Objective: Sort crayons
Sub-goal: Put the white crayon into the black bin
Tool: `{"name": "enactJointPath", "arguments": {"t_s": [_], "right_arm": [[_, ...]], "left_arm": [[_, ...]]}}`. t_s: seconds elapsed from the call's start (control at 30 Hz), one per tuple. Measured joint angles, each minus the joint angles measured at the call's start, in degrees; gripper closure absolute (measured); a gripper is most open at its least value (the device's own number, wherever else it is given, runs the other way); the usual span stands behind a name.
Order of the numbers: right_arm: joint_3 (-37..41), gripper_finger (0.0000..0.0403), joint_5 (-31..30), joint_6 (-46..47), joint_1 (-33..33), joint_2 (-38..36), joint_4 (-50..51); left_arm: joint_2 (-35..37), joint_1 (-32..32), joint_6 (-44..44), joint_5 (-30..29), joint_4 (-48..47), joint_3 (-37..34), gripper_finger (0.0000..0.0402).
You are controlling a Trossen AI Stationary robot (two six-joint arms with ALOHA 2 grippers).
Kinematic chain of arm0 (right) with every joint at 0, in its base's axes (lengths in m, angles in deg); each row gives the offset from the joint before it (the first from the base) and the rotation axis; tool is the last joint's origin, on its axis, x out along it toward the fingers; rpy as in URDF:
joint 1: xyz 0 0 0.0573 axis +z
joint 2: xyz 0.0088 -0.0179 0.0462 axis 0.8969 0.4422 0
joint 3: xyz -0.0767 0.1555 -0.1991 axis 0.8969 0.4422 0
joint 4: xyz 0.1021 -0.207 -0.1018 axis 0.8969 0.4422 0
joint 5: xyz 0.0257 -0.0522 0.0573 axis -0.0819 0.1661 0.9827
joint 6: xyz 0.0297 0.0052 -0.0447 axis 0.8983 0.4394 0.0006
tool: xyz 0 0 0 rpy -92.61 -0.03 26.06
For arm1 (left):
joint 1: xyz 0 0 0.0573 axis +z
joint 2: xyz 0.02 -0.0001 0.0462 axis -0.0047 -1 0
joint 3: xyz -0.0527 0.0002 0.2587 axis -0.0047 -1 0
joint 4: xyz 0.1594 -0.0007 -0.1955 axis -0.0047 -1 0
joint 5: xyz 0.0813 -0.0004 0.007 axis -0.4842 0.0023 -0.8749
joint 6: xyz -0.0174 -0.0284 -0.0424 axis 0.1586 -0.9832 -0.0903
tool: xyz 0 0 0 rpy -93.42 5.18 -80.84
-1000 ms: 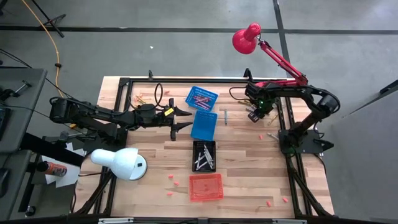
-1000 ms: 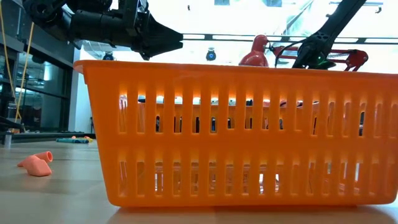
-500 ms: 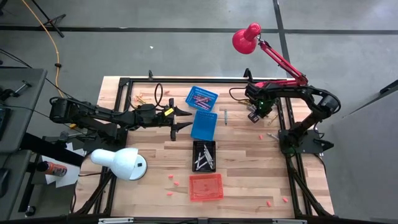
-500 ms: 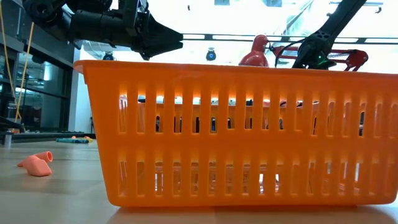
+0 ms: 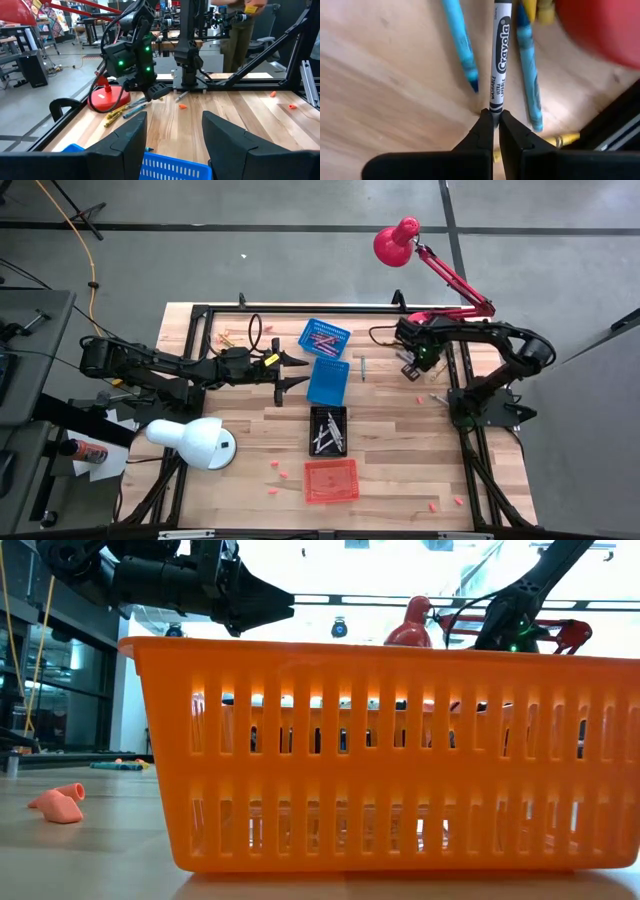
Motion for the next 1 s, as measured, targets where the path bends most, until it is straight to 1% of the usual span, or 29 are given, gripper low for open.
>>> {"name": "enactJointPath", "arguments": {"t_s": [0.43, 0.57, 0.67, 0.8, 1.0], "right_arm": [[-0.14, 0.0402, 0.7, 0.03, 3.0, -0.46, -0.21], [-2.57, 0.0403, 0.47, -0.04, 4.02, -0.55, 3.95], [-5.29, 0.0401, -1.64, -0.03, 4.91, -1.3, 7.95], [-7.56, 0.04, -2.18, 0.73, 6.29, -5.26, 9.36], [-8.1, 0.0401, -2.06, 3.85, 8.69, -14.58, 9.95]], "left_arm": [[0.0, 0.0, 0.0, 0.0, 0.01, 0.0, 0.0224], [0.0, -0.02, 0.02, 0.0, 0.0, 0.0, 0.0224], [0.0, -0.02, 0.0, 0.0, 0.0, 0.0, 0.0224], [0.0, 0.0, 0.0, 0.0, -0.06, 0.0, 0.0224], [0.0, -0.02, 0.0, -0.02, -1.8, -0.02, 0.0224]]}}
